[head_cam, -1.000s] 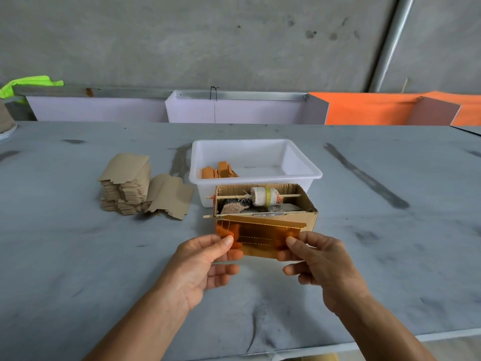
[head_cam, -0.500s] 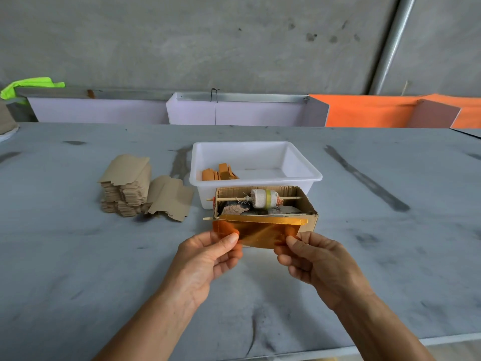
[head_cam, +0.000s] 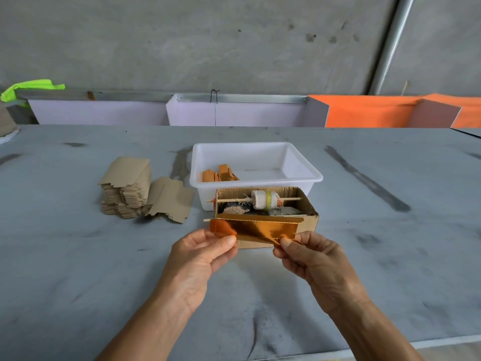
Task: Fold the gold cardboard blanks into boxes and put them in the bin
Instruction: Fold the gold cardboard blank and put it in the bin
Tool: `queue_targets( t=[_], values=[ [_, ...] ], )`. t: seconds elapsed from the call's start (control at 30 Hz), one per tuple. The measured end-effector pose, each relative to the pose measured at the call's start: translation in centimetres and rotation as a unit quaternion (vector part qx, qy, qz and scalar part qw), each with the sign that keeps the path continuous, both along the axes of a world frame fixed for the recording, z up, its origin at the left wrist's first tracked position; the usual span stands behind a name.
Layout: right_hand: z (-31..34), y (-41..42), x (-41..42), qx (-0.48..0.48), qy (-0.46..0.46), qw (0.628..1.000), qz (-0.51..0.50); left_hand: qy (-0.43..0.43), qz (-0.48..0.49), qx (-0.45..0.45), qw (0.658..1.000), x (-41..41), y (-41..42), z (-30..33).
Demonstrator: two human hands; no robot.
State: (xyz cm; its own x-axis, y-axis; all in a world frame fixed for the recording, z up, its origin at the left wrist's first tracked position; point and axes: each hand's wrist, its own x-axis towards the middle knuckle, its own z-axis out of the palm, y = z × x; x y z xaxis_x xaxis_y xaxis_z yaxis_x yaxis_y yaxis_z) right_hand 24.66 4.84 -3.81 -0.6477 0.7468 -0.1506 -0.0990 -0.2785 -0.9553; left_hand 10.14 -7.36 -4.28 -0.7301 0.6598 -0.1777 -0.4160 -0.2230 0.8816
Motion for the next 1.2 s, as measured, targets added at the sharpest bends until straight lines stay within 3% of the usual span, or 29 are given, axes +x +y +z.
queue_targets(
  t=[0.2,0.6,0.8,0.93,1.07,1.2],
  values=[
    [0.0,-0.2,-0.2,0.016,-0.008,1.0,-0.021,-0.033,0.014,-0.003,0.999,0.6,0.6,-0.2],
    [-0.6,-1.6,-1.0,-0.01,0.063,0.993,-0.1,0.083,0.085,0.01,0.993,1.3,0.7,-0.2],
    [-1.3,-2.6,-2.2,-0.162,0.133,0.968,-0.134,0.134,0.134,0.03,0.981,1.9,1.2,-0.3],
    [-1.3,-3.6,-3.4,-0.232,0.145,0.957,-0.097,0.166,0.162,0.04,0.972,2.4,1.8,-0.5],
    [-1.4,-3.9,-4.3,-0.25,0.13,0.955,-0.096,0.138,0.163,0.048,0.976,2.9,2.2,-0.9],
    [-1.5,-3.8,-4.4,-0.211,0.116,0.965,-0.1,0.087,0.12,0.007,0.989,3.4,2.3,-1.3]
  ],
)
